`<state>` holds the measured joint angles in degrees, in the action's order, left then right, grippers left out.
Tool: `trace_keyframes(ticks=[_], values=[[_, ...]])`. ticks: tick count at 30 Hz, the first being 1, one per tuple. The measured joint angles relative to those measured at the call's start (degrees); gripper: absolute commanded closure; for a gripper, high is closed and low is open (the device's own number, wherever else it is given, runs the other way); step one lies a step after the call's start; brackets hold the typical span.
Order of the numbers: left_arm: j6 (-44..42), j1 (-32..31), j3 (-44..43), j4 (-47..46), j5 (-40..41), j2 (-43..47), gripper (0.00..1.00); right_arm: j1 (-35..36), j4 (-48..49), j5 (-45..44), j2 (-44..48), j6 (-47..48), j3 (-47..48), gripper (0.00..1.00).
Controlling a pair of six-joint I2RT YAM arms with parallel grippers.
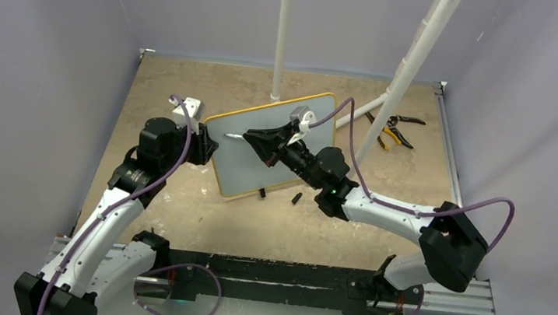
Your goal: Write a sentence on the whiteboard
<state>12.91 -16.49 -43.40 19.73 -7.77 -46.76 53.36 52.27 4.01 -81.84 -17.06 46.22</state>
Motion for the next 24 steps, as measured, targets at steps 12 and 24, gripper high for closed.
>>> trace_keyframes(ticks=[12,24], values=[[0.0,0.4,0.0,0.0,-0.4,-0.7,0.82,0.0,3.0,0.0,-3.7,0.3,2.0,1.0],[0.0,0.7,0.0,0.0,-0.8,-0.7,0.83,0.0,4.0,-0.7,-7.3,1.2,5.0,1.0]])
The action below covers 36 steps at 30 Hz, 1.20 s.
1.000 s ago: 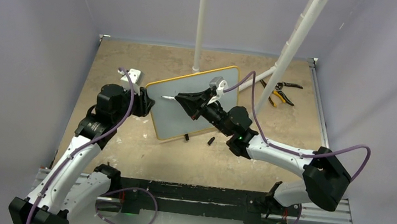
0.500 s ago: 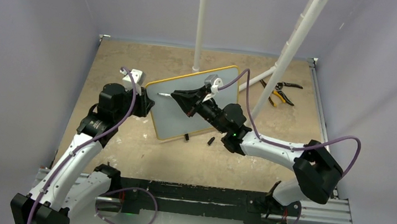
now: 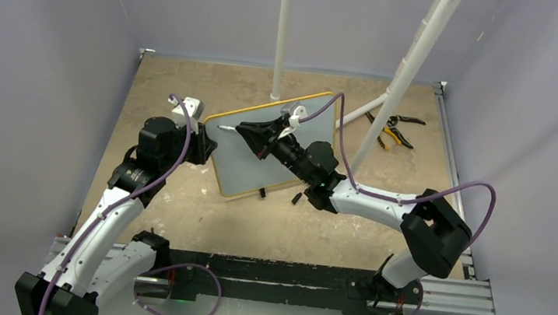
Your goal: Write a sentence on the whiteboard
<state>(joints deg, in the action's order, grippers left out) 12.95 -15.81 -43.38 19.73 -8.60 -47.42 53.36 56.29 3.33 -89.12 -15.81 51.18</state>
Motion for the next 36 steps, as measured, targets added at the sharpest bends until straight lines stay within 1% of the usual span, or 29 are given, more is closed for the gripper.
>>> trace_keyframes(ticks=[12,28,36], values=[[0.0,0.1,0.0,0.0,0.0,0.0,0.85,0.3,0.6,-1.3,-0.6,0.3,-0.1,1.0],[0.0,0.1,0.0,0.0,0.0,0.0,0.86,0.6,1.1,-1.4,-0.4,-1.2,-5.3,1.0],[0.0,0.1,0.0,0.0,0.0,0.0,0.87,0.6,1.1,-4.4,1.7,-1.3,-7.0,1.0]])
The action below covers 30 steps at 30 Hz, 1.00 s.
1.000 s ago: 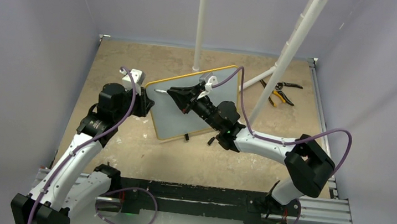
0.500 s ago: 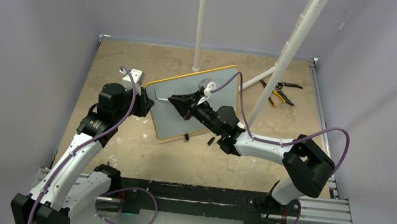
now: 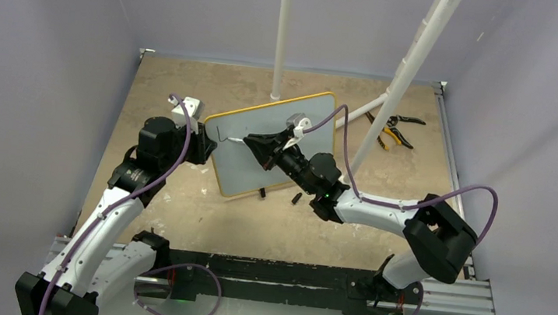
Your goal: Write a sentence on the whiteboard
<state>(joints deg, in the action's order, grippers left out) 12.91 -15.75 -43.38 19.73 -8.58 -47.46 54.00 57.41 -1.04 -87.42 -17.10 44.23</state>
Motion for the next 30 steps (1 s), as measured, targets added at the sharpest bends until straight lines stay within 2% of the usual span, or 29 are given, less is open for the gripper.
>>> trace_keyframes(ticks=[30], values=[[0.0,0.0,0.0,0.0,0.0,0.0,0.88,0.0,2.3,-3.5,1.2,0.2,-0.4,1.0]])
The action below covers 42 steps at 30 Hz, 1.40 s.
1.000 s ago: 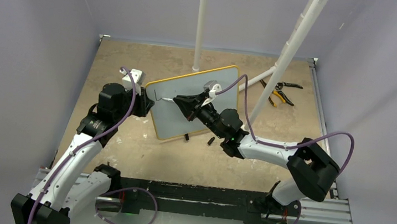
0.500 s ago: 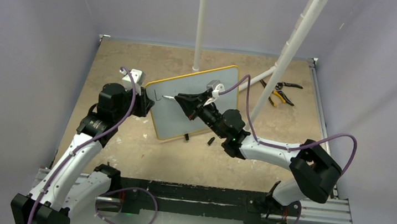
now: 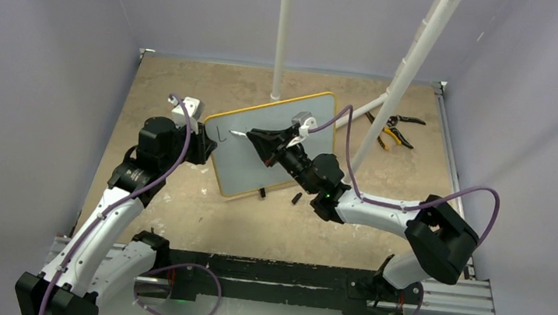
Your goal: Write a sentence on the whiteboard
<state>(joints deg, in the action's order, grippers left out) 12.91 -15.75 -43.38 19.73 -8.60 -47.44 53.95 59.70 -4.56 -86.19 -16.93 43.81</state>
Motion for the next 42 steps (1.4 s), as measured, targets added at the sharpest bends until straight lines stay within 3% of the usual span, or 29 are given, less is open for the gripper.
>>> trace_keyframes(ticks=[12,42], values=[[0.0,0.0,0.0,0.0,0.0,0.0,0.89,0.0,-0.1,2.6,-1.6,0.0,0.7,1.0],[0.0,0.0,0.0,0.0,0.0,0.0,0.89,0.0,-0.9,-0.4,0.5,0.3,-1.0,1.0]])
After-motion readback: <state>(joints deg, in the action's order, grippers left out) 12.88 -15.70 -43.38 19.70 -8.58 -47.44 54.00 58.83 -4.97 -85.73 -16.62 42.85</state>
